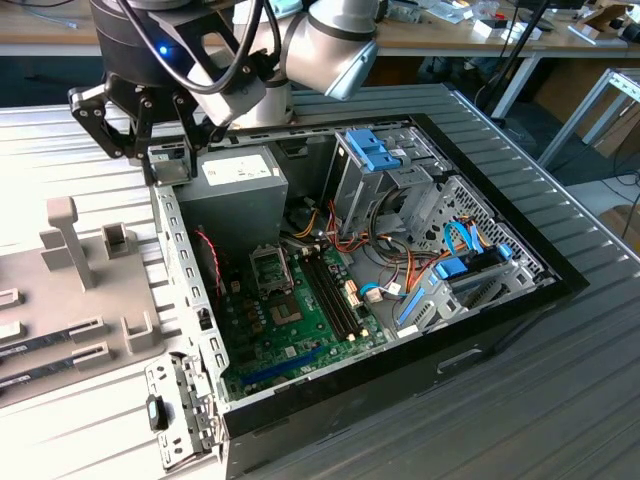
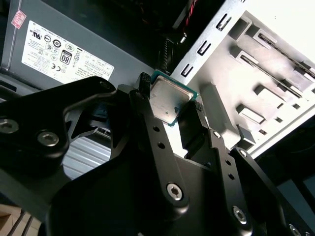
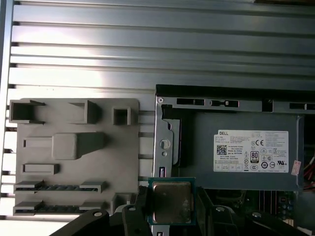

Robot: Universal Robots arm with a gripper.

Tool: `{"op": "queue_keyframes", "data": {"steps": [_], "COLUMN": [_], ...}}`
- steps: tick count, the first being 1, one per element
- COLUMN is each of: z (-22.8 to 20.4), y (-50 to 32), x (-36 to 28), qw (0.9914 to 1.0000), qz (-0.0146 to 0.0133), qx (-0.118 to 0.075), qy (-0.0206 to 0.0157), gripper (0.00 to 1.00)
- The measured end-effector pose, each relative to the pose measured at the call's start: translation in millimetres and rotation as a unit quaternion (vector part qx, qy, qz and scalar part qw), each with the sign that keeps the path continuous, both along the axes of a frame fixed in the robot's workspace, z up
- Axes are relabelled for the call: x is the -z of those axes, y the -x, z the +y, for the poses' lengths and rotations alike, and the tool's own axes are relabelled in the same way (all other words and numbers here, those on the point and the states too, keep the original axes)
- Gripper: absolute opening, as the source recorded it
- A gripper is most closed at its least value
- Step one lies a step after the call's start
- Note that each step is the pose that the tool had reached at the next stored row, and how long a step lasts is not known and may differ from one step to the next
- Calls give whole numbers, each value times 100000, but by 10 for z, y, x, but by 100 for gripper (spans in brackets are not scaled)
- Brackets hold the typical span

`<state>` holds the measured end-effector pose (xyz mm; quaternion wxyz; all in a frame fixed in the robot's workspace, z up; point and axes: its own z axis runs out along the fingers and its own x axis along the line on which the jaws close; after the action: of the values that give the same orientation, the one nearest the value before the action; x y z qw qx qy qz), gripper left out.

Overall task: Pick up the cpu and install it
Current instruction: 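Pick up the cpu and move it towards the insertion slot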

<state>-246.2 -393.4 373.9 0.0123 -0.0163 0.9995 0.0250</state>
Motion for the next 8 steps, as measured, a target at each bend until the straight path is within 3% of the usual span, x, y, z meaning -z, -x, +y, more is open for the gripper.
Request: {"op": "queue_keyframes", "data": {"steps": [8], "z": [0], "y": [-103], "x": [30], "qw": [100000], "qz": [2], "qx": [-2], "qy": [1], "gripper": [47]}}
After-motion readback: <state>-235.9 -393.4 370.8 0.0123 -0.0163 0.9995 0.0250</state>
